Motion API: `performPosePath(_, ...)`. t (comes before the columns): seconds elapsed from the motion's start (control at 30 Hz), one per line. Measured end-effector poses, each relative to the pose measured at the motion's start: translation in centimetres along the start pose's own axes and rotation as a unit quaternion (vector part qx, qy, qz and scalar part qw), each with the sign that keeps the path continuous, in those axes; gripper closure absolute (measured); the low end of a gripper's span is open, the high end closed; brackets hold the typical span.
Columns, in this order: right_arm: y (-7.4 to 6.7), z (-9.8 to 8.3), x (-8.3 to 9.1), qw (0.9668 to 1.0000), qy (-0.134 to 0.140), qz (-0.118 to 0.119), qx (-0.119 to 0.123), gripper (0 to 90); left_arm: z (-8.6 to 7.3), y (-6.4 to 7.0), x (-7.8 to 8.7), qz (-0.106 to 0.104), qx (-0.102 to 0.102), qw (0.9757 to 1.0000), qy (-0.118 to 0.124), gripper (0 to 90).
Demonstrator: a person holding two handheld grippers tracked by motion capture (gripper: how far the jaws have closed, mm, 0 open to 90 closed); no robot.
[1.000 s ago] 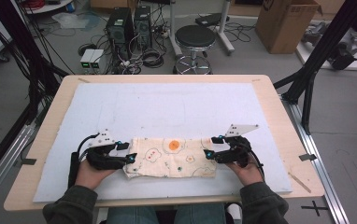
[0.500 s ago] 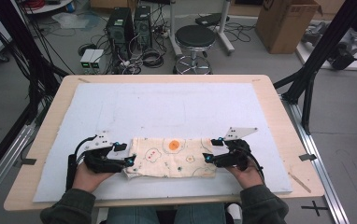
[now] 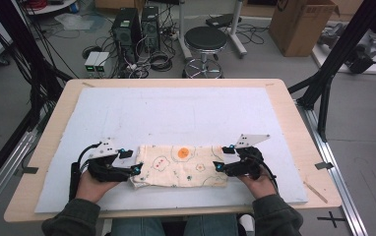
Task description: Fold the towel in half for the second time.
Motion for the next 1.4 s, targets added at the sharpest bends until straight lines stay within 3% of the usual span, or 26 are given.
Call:
performPosePath(0.43, 0.5, 0.0, 0.0, 1.0, -0.004, -0.008, 0.004, 30.9, 0.0, -0.1, -0.3, 0.007, -0.006, 0.9999, -0.007, 34.1)
performPosePath(0.7, 2.5, 1.4, -0.2, 0.9997, -0.016, -0.018, -0.001, 37.3, 1.1, -1.2, -1.5, 0.015, 0.002, 0.9999, -0.008, 36.4)
performPosePath(0.77, 3.2, 1.8, -0.4, 0.9996, -0.019, -0.02, 0.0, 39.7, 1.4, -1.6, -1.9, 0.019, 0.0, 0.9996, -0.019, 38.2)
performPosePath(0.93, 5.0, 2.8, -1.4, 0.9989, -0.032, -0.022, -0.026, 44.2, 2.0, -3.2, -2.8, 0.031, 0.012, 0.9992, -0.022, 42.4)
performPosePath(1.07, 6.0, 3.4, -2.3, 0.9984, -0.041, -0.023, -0.033, 47.7, 2.3, -4.3, -3.7, 0.042, 0.013, 0.9985, -0.032, 45.1)
performPosePath(1.2, 6.7, 2.9, -3.2, 0.997, -0.053, -0.018, -0.053, 49.8, 2.0, -5.1, -4.7, 0.041, 0.024, 0.9977, -0.049, 47.8)
performPosePath(1.4, 6.9, 2.1, -4.4, 0.9948, -0.079, -0.002, -0.064, 53.0, 0.8, -5.9, -6.0, 0.031, 0.036, 0.9954, -0.083, 52.1)
Point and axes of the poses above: each handheld gripper's, and its own axes: x roughly backward along the jaws, z roughly out of its top, y roughly to its right, the point moved 3 cm from there along -x, roughly forward along the jaws, and after that the axes turned 13 degrees about y, right-handed, at the moved point
